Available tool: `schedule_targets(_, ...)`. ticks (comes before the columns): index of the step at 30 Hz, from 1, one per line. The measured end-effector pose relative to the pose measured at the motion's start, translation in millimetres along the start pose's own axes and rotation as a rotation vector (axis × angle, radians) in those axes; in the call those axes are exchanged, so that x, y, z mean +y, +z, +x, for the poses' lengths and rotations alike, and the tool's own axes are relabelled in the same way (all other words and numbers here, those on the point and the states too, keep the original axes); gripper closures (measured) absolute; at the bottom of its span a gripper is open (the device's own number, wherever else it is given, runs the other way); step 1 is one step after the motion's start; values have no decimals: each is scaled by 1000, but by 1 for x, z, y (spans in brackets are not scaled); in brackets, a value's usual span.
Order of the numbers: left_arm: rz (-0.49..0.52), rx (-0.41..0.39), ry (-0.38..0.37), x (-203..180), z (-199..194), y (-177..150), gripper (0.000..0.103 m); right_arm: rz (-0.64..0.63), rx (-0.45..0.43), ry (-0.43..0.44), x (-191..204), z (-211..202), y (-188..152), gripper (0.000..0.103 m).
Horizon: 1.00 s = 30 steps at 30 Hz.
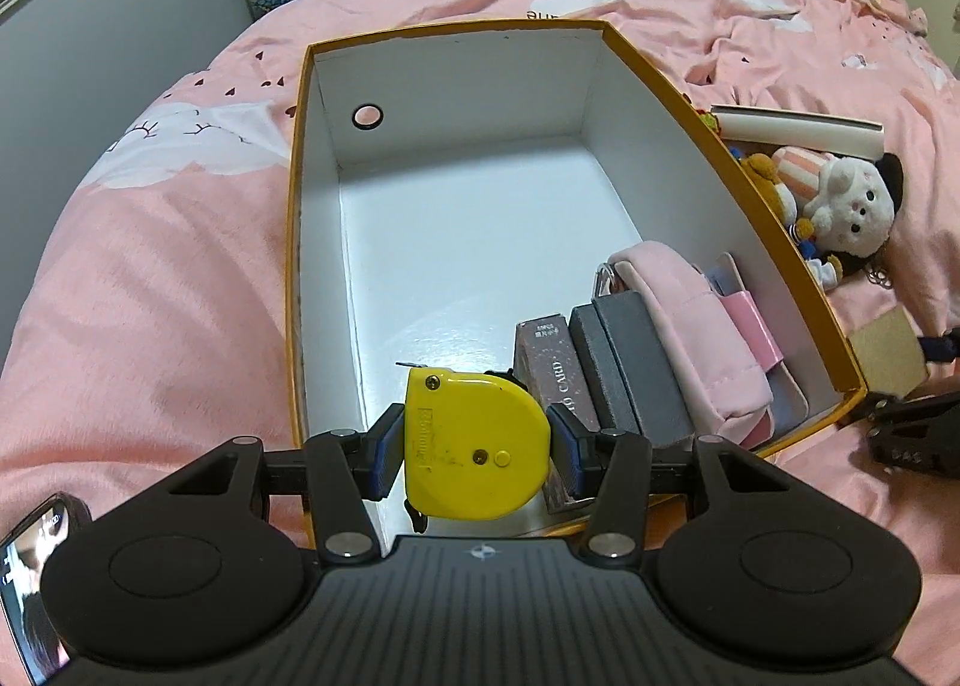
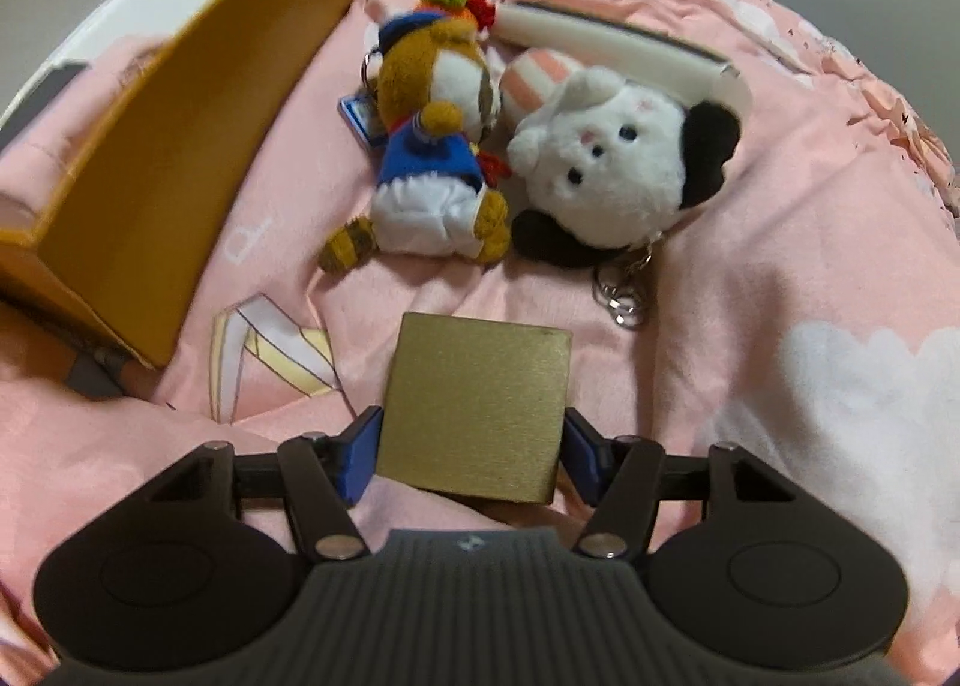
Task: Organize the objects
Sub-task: 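Carry the tape measure and gold box over the shoebox with both grippers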
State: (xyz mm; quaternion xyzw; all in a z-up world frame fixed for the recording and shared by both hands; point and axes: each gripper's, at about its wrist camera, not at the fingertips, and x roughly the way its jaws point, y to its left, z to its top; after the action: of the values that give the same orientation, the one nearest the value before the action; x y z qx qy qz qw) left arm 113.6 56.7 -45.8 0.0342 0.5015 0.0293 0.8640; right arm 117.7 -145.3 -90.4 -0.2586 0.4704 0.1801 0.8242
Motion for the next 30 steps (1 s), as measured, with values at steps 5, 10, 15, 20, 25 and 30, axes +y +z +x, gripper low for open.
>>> schedule_targets(5, -6, -6, -4, 3, -2, 1, 46, 29, -101, 47, -10, -37, 9, 40)
schedule_targets(10, -35, -34, -27, 7, -8, 5, 46, 5, -235, 121, -14, -90, 28, 40)
schedule_targets(15, -85, -91, -20, 15, -19, 13, 46, -92, -301, 274, -1, -123, 51, 40)
schedule_targets(20, -137, -151, -3, 25, -33, 17, 46, -182, -301, 411, 30, -127, 70, 40)
schedule_targets(25, -144, -182, 15, 32, -42, 21, 46, -281, -285, 484, 61, -121, 87, 40)
schedule_targets(30, -116, -173, 22, 29, -38, 19, 46, -350, -256, 578, 84, -113, 98, 40)
